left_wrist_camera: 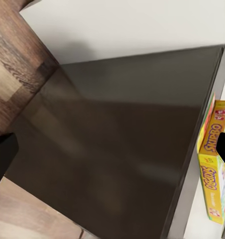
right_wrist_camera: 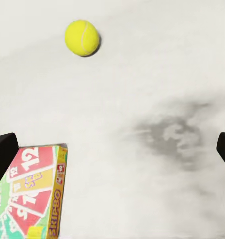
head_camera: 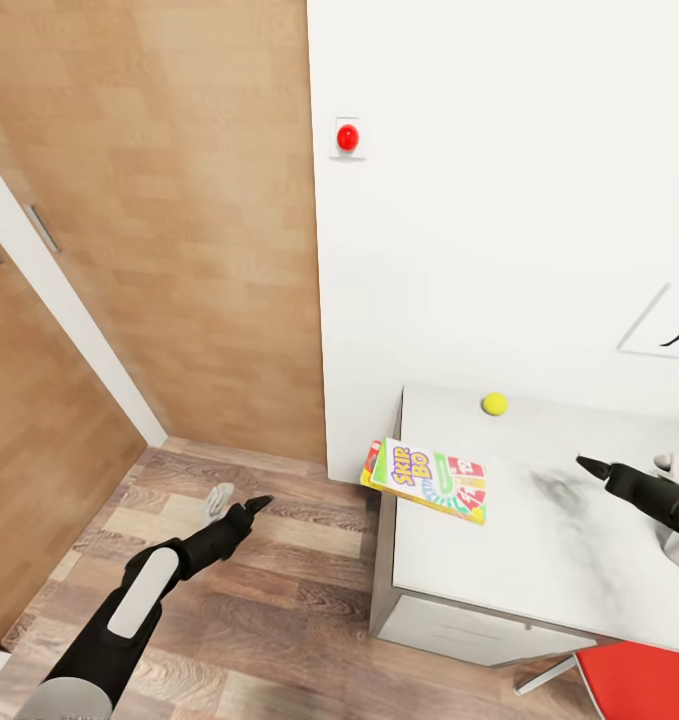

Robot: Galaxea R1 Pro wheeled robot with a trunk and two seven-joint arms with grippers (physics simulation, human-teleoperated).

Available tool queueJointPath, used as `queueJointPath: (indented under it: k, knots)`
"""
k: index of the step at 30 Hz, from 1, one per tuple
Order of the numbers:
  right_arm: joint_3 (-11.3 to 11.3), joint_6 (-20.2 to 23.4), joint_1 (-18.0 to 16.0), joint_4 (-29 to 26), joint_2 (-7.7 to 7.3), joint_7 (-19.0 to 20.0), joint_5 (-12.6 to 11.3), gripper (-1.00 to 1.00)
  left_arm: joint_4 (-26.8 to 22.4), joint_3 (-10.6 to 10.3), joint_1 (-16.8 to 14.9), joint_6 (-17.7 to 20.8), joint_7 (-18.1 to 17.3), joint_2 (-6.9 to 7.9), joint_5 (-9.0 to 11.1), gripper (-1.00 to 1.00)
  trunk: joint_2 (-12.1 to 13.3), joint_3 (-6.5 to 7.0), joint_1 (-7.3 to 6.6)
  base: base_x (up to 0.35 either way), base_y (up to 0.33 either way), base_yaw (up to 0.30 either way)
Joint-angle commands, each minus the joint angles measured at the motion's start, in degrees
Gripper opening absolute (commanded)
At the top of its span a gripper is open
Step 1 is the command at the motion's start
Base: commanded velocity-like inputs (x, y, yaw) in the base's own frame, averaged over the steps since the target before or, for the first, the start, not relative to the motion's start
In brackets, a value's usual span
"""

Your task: Put all the toys in the child's room - the three board games (two on the bed and one on the table), the two jigsaw puzzles on the table, and the tennis ball on the table - inside the toy box on the table in the child's room.

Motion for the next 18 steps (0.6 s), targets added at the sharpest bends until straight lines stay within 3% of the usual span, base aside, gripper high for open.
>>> queueJointPath:
  k: [1,5,10,18]
  knots:
    - [0.0,0.2,0.0,-0.1,-0.02,-0.5,-0.6,1.0,0.0,-0.1,0.0,0.1,-0.1,0.04,0.1,1.0,-0.1,-0.1,0.04,0.036,0.0,0.0]
    - [-2.1,0.0,2.8,-1.7,-0.27,5.7,-0.4,1.0,0.0,-0.4,-0.3,0.1,-0.1,-0.53,0.0,1.0,-0.1,-0.1,0.04,0.072,0.0,0.0]
    - [-3.0,-0.1,3.9,-2.3,-0.4,10.8,0.3,1.0,0.0,-0.9,-0.6,0.1,-0.1,-0.78,-1.0,1.0,-0.1,-0.1,0.04,0.169,0.0,0.0]
    - [-3.8,0.2,4.5,-2.6,-0.41,14.0,3.0,1.0,0.1,-1.2,-1.2,0.1,-0.1,-1.03,-3.5,1.0,-0.1,-0.1,0.04,0.281,0.0,0.0]
